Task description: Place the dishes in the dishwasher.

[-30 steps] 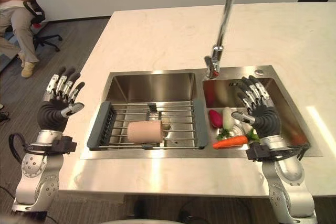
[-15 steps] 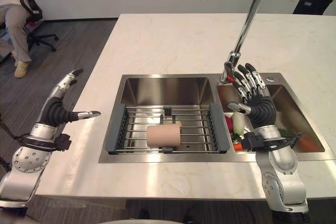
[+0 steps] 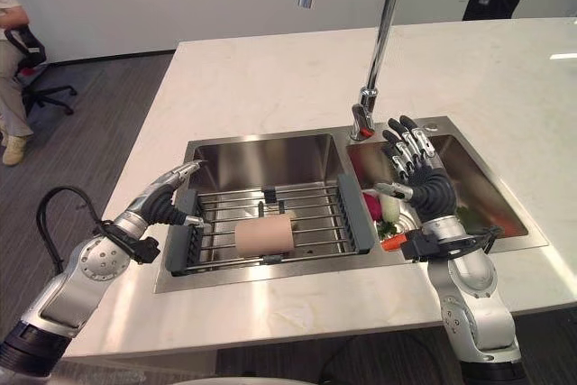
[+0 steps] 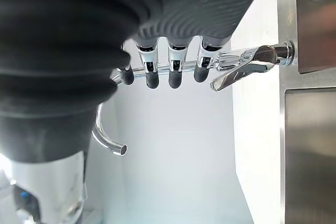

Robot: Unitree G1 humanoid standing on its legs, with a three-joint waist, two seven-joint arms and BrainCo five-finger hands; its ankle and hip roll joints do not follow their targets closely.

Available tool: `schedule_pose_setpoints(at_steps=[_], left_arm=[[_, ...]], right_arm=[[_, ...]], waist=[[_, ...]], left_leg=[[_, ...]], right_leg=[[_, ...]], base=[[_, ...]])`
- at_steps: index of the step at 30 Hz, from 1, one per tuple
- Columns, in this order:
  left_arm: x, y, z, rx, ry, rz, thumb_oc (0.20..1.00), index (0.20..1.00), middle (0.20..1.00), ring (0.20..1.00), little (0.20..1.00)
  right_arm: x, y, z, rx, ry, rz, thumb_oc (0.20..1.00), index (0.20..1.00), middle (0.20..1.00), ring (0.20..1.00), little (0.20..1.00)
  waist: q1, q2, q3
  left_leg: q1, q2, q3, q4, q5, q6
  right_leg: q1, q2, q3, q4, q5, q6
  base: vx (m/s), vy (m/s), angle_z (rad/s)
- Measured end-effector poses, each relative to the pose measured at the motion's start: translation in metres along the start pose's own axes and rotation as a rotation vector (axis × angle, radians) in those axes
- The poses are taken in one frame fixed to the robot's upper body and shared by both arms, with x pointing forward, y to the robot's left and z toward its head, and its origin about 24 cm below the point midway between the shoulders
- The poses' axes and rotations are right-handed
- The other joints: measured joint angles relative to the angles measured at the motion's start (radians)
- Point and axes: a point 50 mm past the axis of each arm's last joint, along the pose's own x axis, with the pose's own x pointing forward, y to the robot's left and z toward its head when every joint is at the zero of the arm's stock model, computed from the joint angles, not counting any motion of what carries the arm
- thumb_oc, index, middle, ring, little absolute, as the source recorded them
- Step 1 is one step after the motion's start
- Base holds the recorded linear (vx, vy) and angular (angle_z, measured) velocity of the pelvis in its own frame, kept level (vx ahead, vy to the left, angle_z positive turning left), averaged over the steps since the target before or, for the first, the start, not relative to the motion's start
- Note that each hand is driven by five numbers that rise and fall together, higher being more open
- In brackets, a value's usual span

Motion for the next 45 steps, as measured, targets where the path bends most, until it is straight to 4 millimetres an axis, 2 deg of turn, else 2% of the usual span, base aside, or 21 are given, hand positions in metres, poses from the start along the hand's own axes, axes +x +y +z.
schedule_pose_setpoints(at_steps=[4, 9, 21, 28, 33, 40, 45], left_arm=[[0.001, -0.002, 0.0, 0.004, 0.003, -0.026, 1.0, 1.0, 1.0, 1.0, 1.0], [0.003, -0.022, 0.002, 0.012, 0.008, -0.119, 1.0, 1.0, 1.0, 1.0, 1.0], [0.004, -0.039, 0.004, -0.034, 0.023, -0.207, 1.0, 1.0, 1.0, 1.0, 1.0], [0.003, -0.042, 0.0, -0.038, 0.051, -0.223, 1.0, 1.0, 1.0, 1.0, 1.0], [0.004, -0.057, -0.007, -0.062, 0.091, -0.265, 1.0, 1.0, 1.0, 1.0, 1.0], [0.004, -0.061, -0.01, -0.07, 0.111, -0.243, 1.0, 1.0, 1.0, 1.0, 1.0], [0.005, -0.071, -0.012, -0.086, 0.13, -0.245, 1.0, 1.0, 1.0, 1.0, 1.0]], right_arm=[[0.0, 0.0, 0.0, 0.0, 0.004, 0.003, 1.0, 1.0, 1.0, 1.0, 1.0], [0.0, 0.002, -0.001, 0.002, 0.009, 0.022, 1.0, 1.0, 1.0, 1.0, 1.0], [0.001, 0.005, -0.003, -0.003, 0.019, 0.042, 1.0, 1.0, 1.0, 1.0, 1.0], [0.001, 0.005, -0.005, -0.008, 0.036, 0.041, 1.0, 1.0, 1.0, 1.0, 1.0], [0.001, 0.005, -0.005, -0.008, 0.037, 0.043, 1.0, 1.0, 1.0, 1.0, 1.0], [0.001, 0.006, -0.005, -0.007, 0.037, 0.048, 1.0, 1.0, 1.0, 1.0, 1.0], [0.0, 0.006, -0.005, -0.006, 0.038, 0.054, 1.0, 1.0, 1.0, 1.0, 1.0]], waist=[[-0.015, 0.001, 0.0], [-0.024, 0.001, -0.001], [-0.037, 0.002, -0.001], [-0.041, 0.001, -0.003], [-0.046, 0.0, -0.005], [-0.066, -0.006, -0.009], [-0.072, -0.006, -0.009]], left_leg=[[0.002, 0.002, 0.008, 0.0, 0.0, 0.0], [0.009, 0.004, 0.028, 0.0, 0.0, 0.0], [0.017, 0.007, 0.055, 0.0, -0.001, 0.001], [0.017, 0.007, 0.058, 0.0, -0.001, 0.001], [0.017, 0.009, 0.073, 0.0, -0.002, 0.002], [0.019, 0.009, 0.087, -0.004, -0.002, 0.002], [0.02, 0.011, 0.101, -0.003, -0.002, 0.003]], right_leg=[[-0.002, 0.001, 0.004, 0.0, 0.003, 0.0], [-0.006, 0.002, 0.027, 0.0, 0.009, 0.002], [-0.011, 0.003, 0.053, 0.0, 0.018, 0.0], [-0.011, 0.004, 0.056, 0.0, 0.02, 0.0], [-0.018, 0.004, 0.064, 0.0, 0.024, 0.0], [-0.024, 0.005, 0.084, 0.0, 0.028, 0.0], [-0.028, 0.006, 0.091, 0.0, 0.031, 0.0]], base=[[0.02, -0.013, -0.06], [0.03, -0.013, -0.13], [0.01, -0.014, -0.06], [0.0, 0.0, 0.0], [0.0, -0.013, -0.08], [0.0, -0.007, -0.06], [0.0, -0.01, -0.07]])
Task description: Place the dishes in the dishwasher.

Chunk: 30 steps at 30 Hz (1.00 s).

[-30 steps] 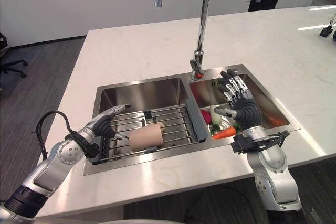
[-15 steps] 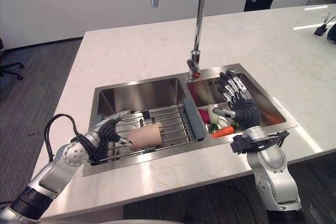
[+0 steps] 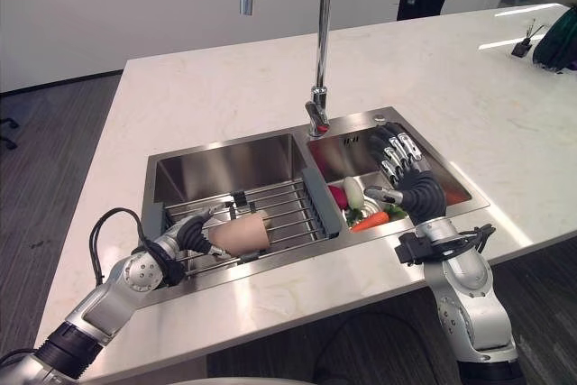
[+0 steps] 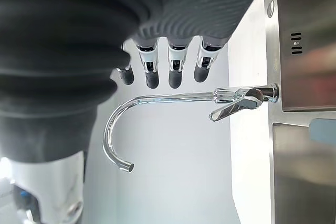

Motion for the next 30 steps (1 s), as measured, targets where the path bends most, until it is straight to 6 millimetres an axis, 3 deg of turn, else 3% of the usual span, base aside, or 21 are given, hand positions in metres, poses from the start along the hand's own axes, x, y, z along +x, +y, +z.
schedule_pose_setpoints(at_steps=[16, 30], left_arm=[[0.002, -0.003, -0.015, 0.029, 0.067, 0.019, 1.0, 1.0, 1.0, 1.0, 1.0], [0.003, -0.005, -0.015, 0.065, 0.073, 0.029, 1.0, 1.0, 1.0, 1.0, 1.0]], right_arm=[[0.0, 0.001, 0.0, 0.002, 0.0, 0.009, 1.0, 1.0, 1.0, 1.0, 1.0], [0.0, 0.002, -0.001, -0.003, 0.004, 0.02, 1.0, 1.0, 1.0, 1.0, 1.0]], waist=[[-0.008, -0.003, -0.002], [-0.016, -0.004, -0.002]], left_leg=[[-0.001, 0.0, 0.011, -0.003, -0.001, 0.001], [-0.001, 0.001, 0.015, -0.003, -0.001, 0.002]], right_leg=[[-0.009, 0.001, 0.019, 0.0, 0.005, 0.004], [-0.011, 0.001, 0.02, 0.0, 0.005, 0.004]], base=[[0.0, -0.002, -0.02], [0.0, 0.0, 0.0]])
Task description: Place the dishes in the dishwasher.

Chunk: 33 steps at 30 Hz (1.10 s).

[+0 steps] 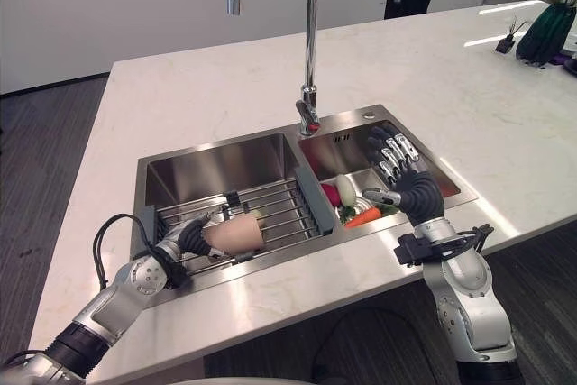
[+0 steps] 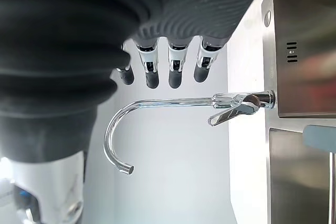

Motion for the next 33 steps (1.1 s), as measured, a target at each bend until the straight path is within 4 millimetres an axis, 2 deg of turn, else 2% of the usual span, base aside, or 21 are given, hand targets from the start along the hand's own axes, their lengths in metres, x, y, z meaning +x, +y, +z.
schedule_pose_setpoints(at_steps=[3, 15, 17, 18, 23, 33], left_arm=[[0.001, -0.009, -0.006, 0.006, 0.025, -0.033, 1.0, 1.0, 1.0, 1.0, 1.0], [0.003, -0.01, -0.011, 0.05, 0.072, -0.053, 1.0, 1.0, 1.0, 1.0, 1.0], [0.005, -0.011, -0.012, 0.057, 0.089, -0.069, 0.57, 0.57, 0.57, 0.57, 0.57], [0.006, -0.013, -0.012, 0.064, 0.095, -0.082, 0.2, 0.2, 0.2, 0.2, 0.2], [0.008, -0.017, -0.013, 0.054, 0.113, -0.075, 0.2, 0.2, 0.2, 0.2, 0.2], [0.006, -0.017, -0.012, 0.088, 0.083, -0.036, 0.2, 0.2, 0.2, 0.2, 0.2]], right_arm=[[0.0, 0.0, -0.001, 0.003, 0.013, 0.002, 1.0, 1.0, 1.0, 1.0, 1.0], [0.0, 0.001, -0.002, -0.006, 0.017, 0.009, 1.0, 1.0, 1.0, 1.0, 1.0], [0.0, 0.001, -0.002, -0.006, 0.018, 0.009, 1.0, 1.0, 1.0, 1.0, 1.0], [0.0, 0.001, -0.002, -0.006, 0.018, 0.009, 1.0, 1.0, 1.0, 1.0, 1.0], [0.0, 0.001, -0.002, -0.006, 0.018, 0.01, 1.0, 1.0, 1.0, 1.0, 1.0], [0.0, 0.001, -0.002, -0.006, 0.019, 0.008, 1.0, 1.0, 1.0, 1.0, 1.0]], waist=[[-0.005, 0.0, 0.0], [-0.01, 0.0, 0.0], [-0.011, 0.002, -0.003], [-0.011, 0.004, -0.01], [-0.011, -0.001, -0.031], [-0.01, -0.002, -0.033]], left_leg=[[0.0, 0.0, 0.002, 0.0, -0.001, 0.001], [0.007, 0.0, 0.018, 0.0, -0.002, 0.002], [0.009, 0.0, 0.02, -0.001, -0.002, 0.002], [0.008, 0.0, 0.02, -0.001, -0.003, 0.002], [0.009, 0.002, 0.02, -0.001, -0.005, 0.0], [0.009, 0.002, 0.019, -0.001, -0.005, 0.0]], right_leg=[[-0.001, 0.0, 0.001, 0.0, 0.0, 0.0], [-0.002, 0.0, 0.022, 0.0, -0.001, 0.006], [-0.001, 0.0, 0.024, -0.001, -0.001, 0.006], [-0.001, 0.0, 0.024, -0.001, -0.001, 0.007], [-0.002, 0.002, 0.026, -0.005, -0.001, 0.007], [-0.002, 0.002, 0.026, -0.005, -0.002, 0.006]], base=[[0.0, 0.0, 0.0], [0.0, 0.0, -0.03], [0.0, 0.0, -0.03], [0.0, 0.0, 0.0], [0.0, -0.002, -0.01], [0.0, 0.0, 0.0]])
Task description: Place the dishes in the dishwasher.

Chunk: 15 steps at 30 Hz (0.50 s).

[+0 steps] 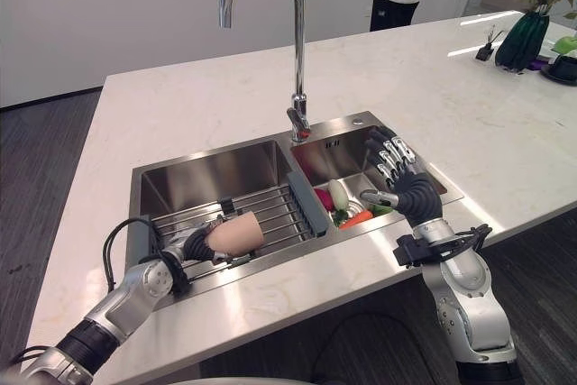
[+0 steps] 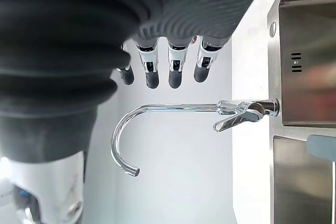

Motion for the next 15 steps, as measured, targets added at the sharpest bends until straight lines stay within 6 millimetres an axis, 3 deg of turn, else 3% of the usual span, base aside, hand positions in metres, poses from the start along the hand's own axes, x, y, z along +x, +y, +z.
schedule_pose_setpoints(at_steps=[5, 8, 9, 11, 13, 15], left_arm=[[-0.003, 0.003, 0.0, -0.008, -0.038, 0.08, 0.2, 0.2, 0.2, 0.2, 0.2], [-0.009, 0.015, -0.009, -0.087, -0.028, 0.18, 0.2, 0.2, 0.2, 0.2, 0.2], [-0.018, 0.028, -0.017, -0.3, -0.018, 0.281, 0.2, 0.2, 0.2, 0.2, 0.2], [-0.025, 0.045, -0.022, -0.426, -0.028, 0.392, 0.2, 0.2, 0.2, 0.2, 0.2], [-0.037, 0.072, -0.018, -0.566, -0.113, 0.534, 0.2, 0.2, 0.2, 0.2, 0.2], [-0.051, 0.085, -0.002, -0.814, -0.277, 0.583, 0.2, 0.2, 0.2, 0.2, 0.2]], right_arm=[[-0.001, 0.0, -0.001, 0.0, 0.004, -0.003, 1.0, 1.0, 1.0, 1.0, 1.0], [-0.002, 0.0, -0.002, -0.014, 0.008, -0.008, 1.0, 1.0, 1.0, 1.0, 1.0], [-0.003, -0.001, -0.002, -0.023, 0.009, -0.018, 1.0, 1.0, 1.0, 1.0, 1.0], [-0.005, -0.001, -0.004, -0.031, 0.021, -0.031, 1.0, 1.0, 1.0, 1.0, 1.0], [-0.007, -0.002, -0.006, -0.025, 0.024, -0.047, 1.0, 1.0, 1.0, 1.0, 1.0], [-0.01, 0.001, -0.009, 0.0, 0.023, -0.064, 1.0, 1.0, 1.0, 1.0, 1.0]], waist=[[0.003, -0.001, 0.0], [0.004, -0.002, 0.001], [0.005, -0.003, 0.001], [0.021, -0.005, 0.001], [0.034, -0.009, 0.001], [0.054, -0.012, 0.002]], left_leg=[[0.0, 0.0, 0.0, 0.0, -0.001, 0.0], [-0.001, 0.001, -0.001, 0.0, -0.001, 0.0], [-0.001, 0.001, -0.003, 0.0, -0.002, 0.0], [-0.001, 0.001, -0.007, 0.0, -0.002, 0.0], [-0.012, -0.001, -0.03, 0.0, -0.001, 0.0], [-0.013, 0.0, -0.047, 0.002, 0.0, -0.002]], right_leg=[[0.0, 0.0, -0.001, 0.0, -0.001, 0.0], [0.0, 0.0, -0.003, 0.0, -0.001, 0.0], [0.0, 0.0, -0.004, 0.0, -0.002, -0.001], [0.003, 0.0, -0.009, 0.0, -0.001, -0.002], [0.003, -0.001, -0.029, 0.0, -0.001, -0.004], [0.018, -0.001, -0.05, 0.0, -0.001, -0.006]], base=[[0.0, 0.0, 0.0], [0.0, -0.012, 0.0], [-0.01, -0.028, 0.03], [-0.01, -0.028, 0.09], [-0.01, -0.094, 0.26], [-0.04, -0.165, 0.3]])
